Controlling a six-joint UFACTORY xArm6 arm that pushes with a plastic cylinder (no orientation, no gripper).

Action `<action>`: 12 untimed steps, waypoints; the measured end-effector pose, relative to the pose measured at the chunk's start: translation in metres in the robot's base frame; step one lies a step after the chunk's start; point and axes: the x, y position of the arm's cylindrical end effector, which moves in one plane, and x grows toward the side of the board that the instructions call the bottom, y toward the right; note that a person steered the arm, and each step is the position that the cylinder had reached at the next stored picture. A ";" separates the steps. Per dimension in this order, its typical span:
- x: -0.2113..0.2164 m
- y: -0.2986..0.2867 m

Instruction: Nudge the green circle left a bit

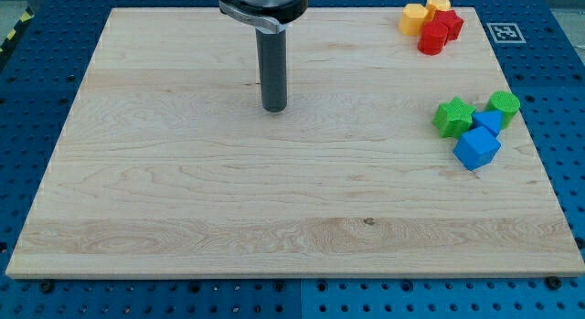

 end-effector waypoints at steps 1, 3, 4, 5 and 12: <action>0.000 0.000; -0.027 0.085; -0.037 0.148; -0.038 0.176; 0.009 0.358</action>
